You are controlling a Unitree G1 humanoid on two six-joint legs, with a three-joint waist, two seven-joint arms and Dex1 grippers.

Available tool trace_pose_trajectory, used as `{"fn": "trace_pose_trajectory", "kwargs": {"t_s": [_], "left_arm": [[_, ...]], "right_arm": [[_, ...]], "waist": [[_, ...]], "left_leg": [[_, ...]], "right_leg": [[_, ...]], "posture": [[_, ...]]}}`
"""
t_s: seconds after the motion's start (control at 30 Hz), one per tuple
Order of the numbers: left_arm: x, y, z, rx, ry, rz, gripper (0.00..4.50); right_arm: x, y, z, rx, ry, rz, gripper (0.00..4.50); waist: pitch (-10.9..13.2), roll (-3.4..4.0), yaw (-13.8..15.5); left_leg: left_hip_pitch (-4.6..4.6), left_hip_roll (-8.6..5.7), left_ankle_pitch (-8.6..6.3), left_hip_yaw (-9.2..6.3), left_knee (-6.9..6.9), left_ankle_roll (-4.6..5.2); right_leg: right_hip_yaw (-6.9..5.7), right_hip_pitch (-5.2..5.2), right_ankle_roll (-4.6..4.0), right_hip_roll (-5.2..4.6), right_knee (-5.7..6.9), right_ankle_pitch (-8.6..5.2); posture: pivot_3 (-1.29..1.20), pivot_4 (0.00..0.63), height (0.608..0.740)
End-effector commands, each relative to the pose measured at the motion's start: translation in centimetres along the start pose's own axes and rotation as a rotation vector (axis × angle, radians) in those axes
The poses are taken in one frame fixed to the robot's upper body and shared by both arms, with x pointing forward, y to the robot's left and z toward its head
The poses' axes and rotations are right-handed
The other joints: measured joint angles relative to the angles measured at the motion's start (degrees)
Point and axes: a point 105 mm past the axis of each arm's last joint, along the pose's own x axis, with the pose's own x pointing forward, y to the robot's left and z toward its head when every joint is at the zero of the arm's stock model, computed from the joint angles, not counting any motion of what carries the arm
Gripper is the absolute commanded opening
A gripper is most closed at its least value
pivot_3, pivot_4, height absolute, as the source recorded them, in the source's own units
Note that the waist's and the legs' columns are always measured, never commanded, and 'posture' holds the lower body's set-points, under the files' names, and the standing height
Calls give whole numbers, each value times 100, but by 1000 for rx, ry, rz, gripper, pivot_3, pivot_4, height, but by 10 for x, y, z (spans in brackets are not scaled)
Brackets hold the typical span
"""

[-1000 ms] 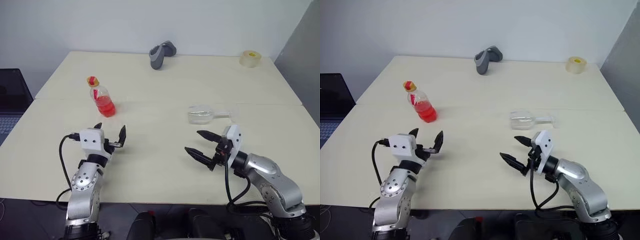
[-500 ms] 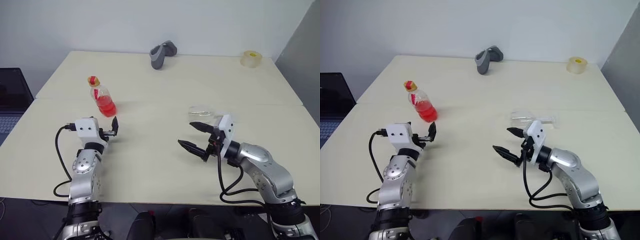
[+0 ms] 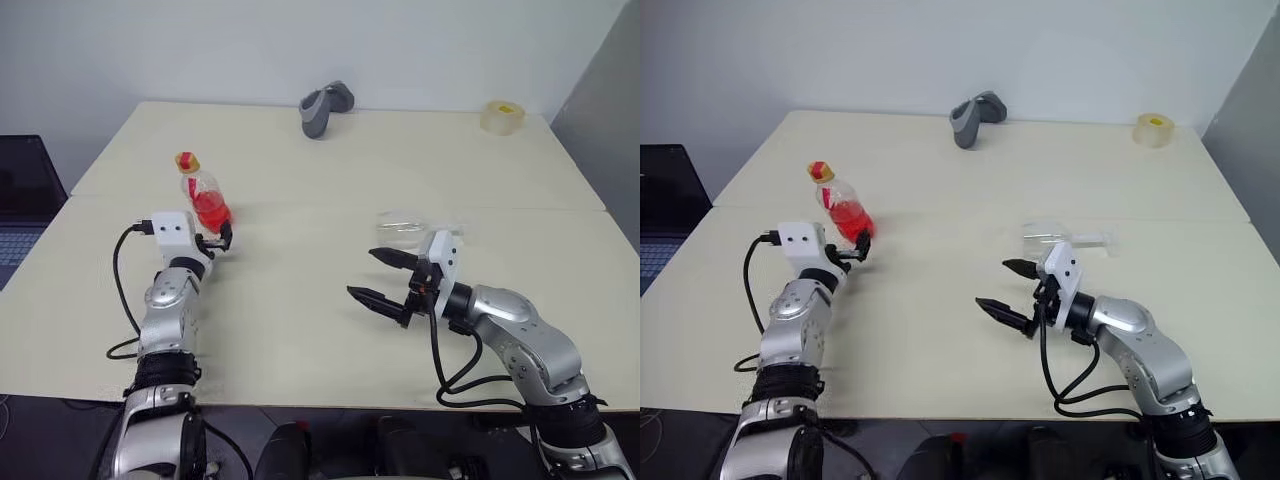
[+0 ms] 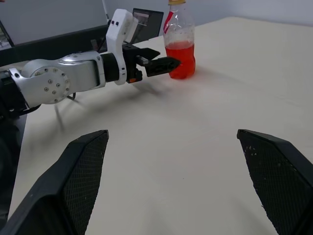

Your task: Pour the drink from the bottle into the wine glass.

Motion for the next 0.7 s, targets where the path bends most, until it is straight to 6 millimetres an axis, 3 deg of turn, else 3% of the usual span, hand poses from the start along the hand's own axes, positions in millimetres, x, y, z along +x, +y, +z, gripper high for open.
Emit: {"fn": "trace_pose_trajectory", "kwargs": {"t_s": [0.03,0.47,0.7], "left_arm": [[9,-2,15,26,-52,-22,4480],[41,5,39,-31,-99,46,4480],[48,-6,35,-62,-65,5,4480]], "right_arm": [[1,8,15,-44,-39,38,4500],[5,10,18,-45,-42,58,4500],[7,10,19,-49,-44,58,4500]], "waist": [[0,0,0],[1,-2,-3],[1,-1,-6]], "left_leg": [[0,0,0,0,0,0],[-4,-3,0,-5,1,0],[-7,-3,0,-3,1,-1]], "right_leg": [[0,0,0,0,-1,0],[-9,-2,0,0,-1,0],[-10,-4,1,-1,-5,0]], "posture": [[0,150,740],[0,150,740],[0,150,740]]}}
